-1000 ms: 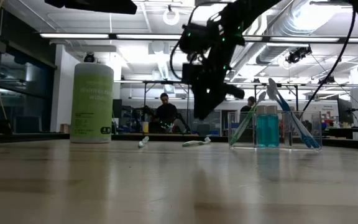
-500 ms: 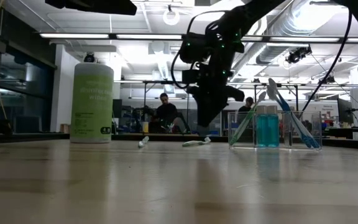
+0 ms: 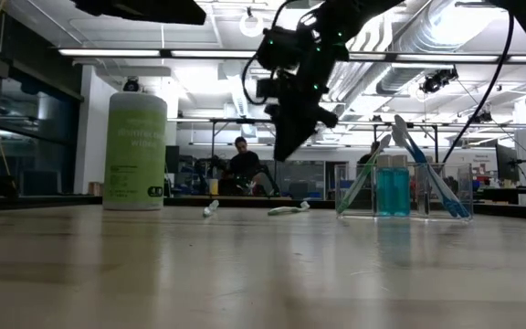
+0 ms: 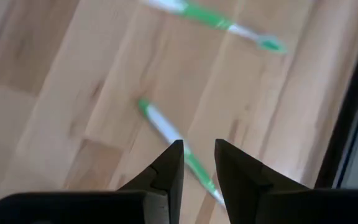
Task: Pick & Place toothbrushing station
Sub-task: Put the right green toothbrush into the left of the transparent organizer
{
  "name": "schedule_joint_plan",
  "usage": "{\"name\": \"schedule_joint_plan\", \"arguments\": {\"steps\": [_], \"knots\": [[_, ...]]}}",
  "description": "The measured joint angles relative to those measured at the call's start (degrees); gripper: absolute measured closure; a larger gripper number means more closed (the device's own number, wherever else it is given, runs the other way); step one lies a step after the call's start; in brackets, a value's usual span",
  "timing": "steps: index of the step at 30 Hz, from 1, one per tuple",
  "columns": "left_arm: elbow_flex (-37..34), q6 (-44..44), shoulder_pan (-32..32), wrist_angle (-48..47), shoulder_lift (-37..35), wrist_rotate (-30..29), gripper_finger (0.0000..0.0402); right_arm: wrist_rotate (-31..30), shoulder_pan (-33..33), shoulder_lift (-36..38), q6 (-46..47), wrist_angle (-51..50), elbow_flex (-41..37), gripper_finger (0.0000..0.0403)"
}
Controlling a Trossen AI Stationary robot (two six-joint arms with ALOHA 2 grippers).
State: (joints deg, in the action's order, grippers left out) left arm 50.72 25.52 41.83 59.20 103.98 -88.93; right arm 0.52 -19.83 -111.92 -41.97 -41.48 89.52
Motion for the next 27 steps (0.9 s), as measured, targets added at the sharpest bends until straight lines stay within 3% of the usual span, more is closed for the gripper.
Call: {"name": "schedule_joint_plan", "arguments": {"steps": [7,13,18,27], "knots": [[0.00,4.54,-3.93,0.13,0.00,2.75,0.0332,12.49,-5.59,0.02,13.85,-2.64,6.01,0.0320],[0.00,8.41,-7.83,1.13,-1.52,2.10,0.0332,4.13,-7.18,0.07,17.81,-8.82,7.97,0.0320],[0.00,11.31,-12.65,1.19,-3.61,4.49,0.0332,4.66,-7.34,0.07,16.27,-14.18,7.97,0.0320],[-0.02,18.31,-25.01,1.11,-9.57,7.64,0.0332,3.74,-7.61,0.28,14.33,-13.90,7.97,0.0320]]}}
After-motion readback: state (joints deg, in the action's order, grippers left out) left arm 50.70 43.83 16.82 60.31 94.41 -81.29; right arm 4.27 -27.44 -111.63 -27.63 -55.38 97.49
